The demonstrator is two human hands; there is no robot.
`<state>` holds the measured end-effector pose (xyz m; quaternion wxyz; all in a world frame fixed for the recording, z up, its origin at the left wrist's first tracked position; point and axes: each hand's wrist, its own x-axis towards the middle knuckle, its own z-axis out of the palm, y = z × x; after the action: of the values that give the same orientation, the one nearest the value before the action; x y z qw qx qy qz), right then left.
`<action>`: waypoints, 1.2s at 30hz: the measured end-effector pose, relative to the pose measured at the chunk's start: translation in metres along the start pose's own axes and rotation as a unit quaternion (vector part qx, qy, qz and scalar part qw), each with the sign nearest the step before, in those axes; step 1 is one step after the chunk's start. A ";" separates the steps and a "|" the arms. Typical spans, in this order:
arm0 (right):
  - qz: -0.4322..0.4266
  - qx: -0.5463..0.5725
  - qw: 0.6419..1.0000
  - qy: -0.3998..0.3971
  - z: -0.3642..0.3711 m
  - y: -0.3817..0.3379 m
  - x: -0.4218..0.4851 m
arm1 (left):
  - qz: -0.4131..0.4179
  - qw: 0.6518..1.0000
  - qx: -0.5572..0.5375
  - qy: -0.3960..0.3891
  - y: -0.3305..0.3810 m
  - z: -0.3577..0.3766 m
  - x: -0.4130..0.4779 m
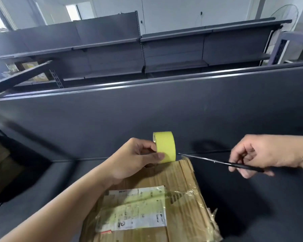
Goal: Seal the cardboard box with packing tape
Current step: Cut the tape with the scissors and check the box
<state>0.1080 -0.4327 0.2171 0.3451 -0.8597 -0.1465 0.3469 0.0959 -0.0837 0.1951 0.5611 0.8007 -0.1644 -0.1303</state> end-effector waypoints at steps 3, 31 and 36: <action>0.028 -0.069 0.997 -0.022 -0.013 -0.017 0.004 | -0.024 0.999 -0.031 -0.004 -0.003 0.003 0.000; 0.014 -0.167 0.978 -0.120 -0.050 -0.036 0.078 | -0.140 0.983 -0.116 -0.019 -0.008 0.003 0.020; 0.004 -0.154 0.978 -0.139 -0.050 -0.033 0.082 | -0.163 0.974 -0.158 -0.023 -0.006 -0.002 0.020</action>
<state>0.2009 -0.3932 0.2255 0.1841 -0.8465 -0.2414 0.4373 0.1156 -0.0885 0.1899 0.6481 0.7145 -0.0217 -0.2628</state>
